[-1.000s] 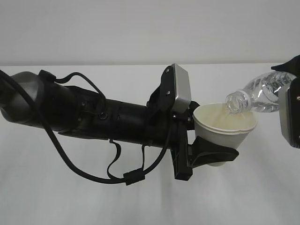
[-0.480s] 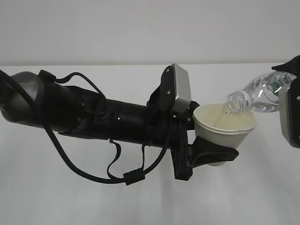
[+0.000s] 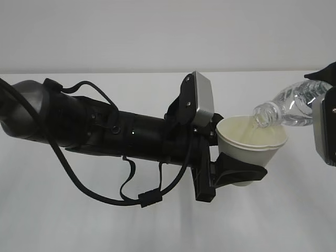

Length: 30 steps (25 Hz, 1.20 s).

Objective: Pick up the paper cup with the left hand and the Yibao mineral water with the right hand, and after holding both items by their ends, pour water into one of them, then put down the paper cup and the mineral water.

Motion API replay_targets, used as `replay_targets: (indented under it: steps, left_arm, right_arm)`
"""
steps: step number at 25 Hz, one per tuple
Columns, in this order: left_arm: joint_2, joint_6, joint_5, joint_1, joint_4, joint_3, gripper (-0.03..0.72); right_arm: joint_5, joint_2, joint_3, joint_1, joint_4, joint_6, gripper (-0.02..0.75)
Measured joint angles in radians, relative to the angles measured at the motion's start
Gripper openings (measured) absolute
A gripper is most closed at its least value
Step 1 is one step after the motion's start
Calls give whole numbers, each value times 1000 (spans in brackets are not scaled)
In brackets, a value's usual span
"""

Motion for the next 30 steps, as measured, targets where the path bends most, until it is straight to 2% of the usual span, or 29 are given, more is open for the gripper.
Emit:
replay_targets:
  steps: [30]
  left_arm:
    - [0, 0, 1, 0, 0, 0, 435]
  right_arm:
    - [0, 0, 0, 0, -8, 5, 465]
